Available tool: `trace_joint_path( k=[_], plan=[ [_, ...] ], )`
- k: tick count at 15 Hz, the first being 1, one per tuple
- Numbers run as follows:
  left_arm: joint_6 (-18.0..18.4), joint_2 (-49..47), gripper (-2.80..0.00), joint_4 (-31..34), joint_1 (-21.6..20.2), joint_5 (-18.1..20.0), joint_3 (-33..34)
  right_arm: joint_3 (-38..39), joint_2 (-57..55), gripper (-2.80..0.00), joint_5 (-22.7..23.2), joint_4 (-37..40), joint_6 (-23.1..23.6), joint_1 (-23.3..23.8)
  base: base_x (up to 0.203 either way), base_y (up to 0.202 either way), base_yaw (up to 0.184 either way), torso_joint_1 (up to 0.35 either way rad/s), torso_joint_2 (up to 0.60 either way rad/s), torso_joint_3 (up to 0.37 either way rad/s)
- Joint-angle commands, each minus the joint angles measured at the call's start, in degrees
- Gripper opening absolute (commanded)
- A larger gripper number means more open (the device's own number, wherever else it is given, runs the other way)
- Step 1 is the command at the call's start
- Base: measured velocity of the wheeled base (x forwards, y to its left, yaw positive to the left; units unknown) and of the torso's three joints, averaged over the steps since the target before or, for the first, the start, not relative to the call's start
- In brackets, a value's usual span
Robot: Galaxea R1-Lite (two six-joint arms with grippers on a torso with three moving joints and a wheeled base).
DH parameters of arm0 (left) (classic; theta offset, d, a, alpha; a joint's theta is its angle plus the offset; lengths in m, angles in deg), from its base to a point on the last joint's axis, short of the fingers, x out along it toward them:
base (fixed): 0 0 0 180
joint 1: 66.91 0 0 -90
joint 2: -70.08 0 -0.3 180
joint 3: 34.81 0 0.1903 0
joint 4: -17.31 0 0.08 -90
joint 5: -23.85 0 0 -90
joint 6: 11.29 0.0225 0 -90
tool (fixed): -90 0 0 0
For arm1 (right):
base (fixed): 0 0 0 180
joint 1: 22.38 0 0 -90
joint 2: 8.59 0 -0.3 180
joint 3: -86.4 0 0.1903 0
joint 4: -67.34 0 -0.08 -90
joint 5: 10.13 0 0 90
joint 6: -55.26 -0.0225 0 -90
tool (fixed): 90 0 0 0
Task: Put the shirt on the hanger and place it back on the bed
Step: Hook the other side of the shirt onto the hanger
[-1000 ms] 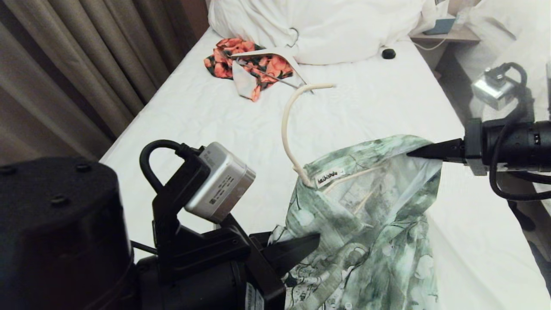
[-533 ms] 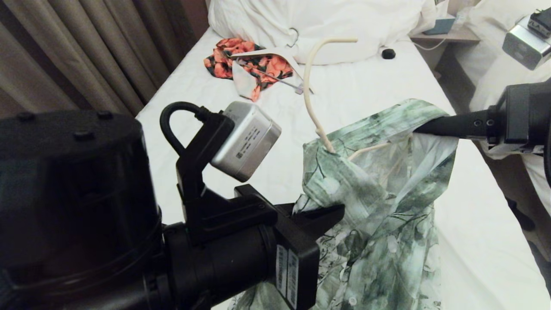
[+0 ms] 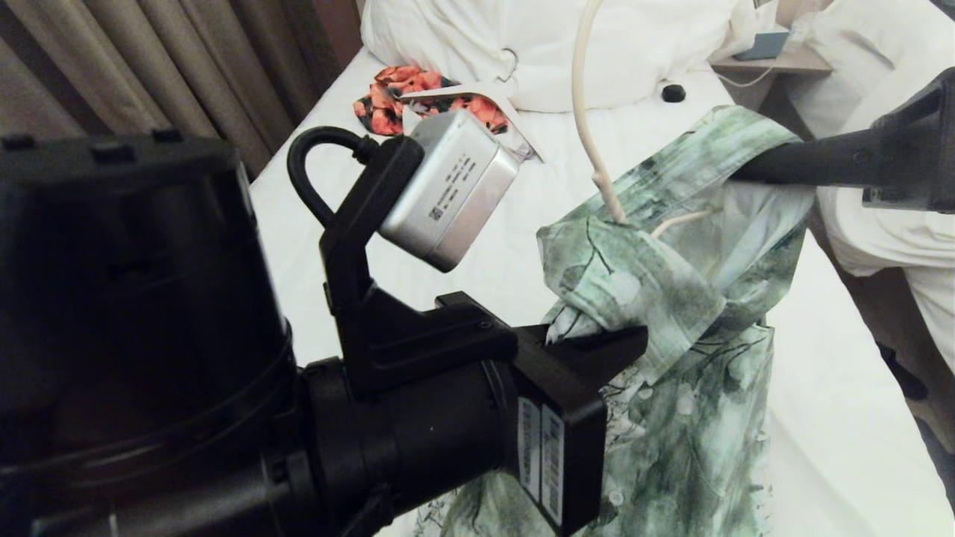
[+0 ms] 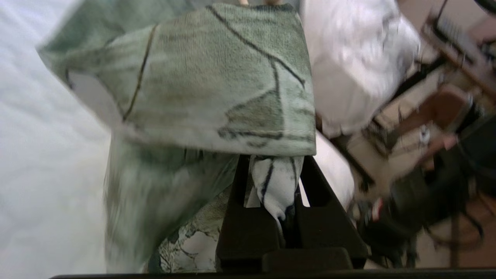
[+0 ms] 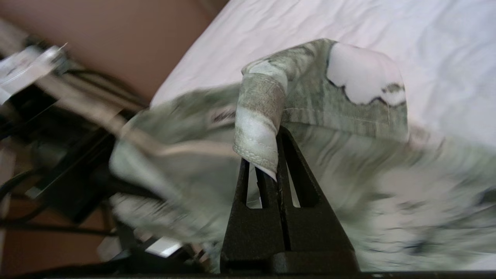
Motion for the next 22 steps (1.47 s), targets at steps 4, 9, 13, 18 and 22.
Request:
trace_joint_path(
  k=[4,9,13,18,22],
  plan=[
    [0.2,-5.7,-2.8,-14.4,-2.0,1.0,-0.3,-0.7,4.5,-2.8,-0.1,5.2,-0.3,-3.3,0.0,0.0,0.0,0.0,0.0,0.0],
    [-0.2,-7.9,-2.8,-15.6,-2.6,1.3,-0.8,0.2,8.6,-2.8,0.3,9.0,-3.0,-6.3,0.0,0.0,0.0,0.0,0.0,0.0],
    [0.0,-6.9,-2.8,-20.0,-2.5,1.1,-0.7,3.0,9.4,-2.8,-0.2,12.4,-3.0,-6.4,0.0,0.0,0.0,0.0,0.0,0.0],
    [-0.4,-4.6,-2.8,-21.0,-2.6,1.1,-0.4,2.8,9.5,0.0,-1.7,12.7,-3.1,-6.4,0.0,0.0,0.0,0.0,0.0,0.0],
    [-0.1,-3.0,-2.8,-23.3,-3.9,1.2,-0.2,1.2,11.4,0.0,-3.4,14.8,-3.1,-6.3,0.0,0.0,0.0,0.0,0.0,0.0]
  ],
)
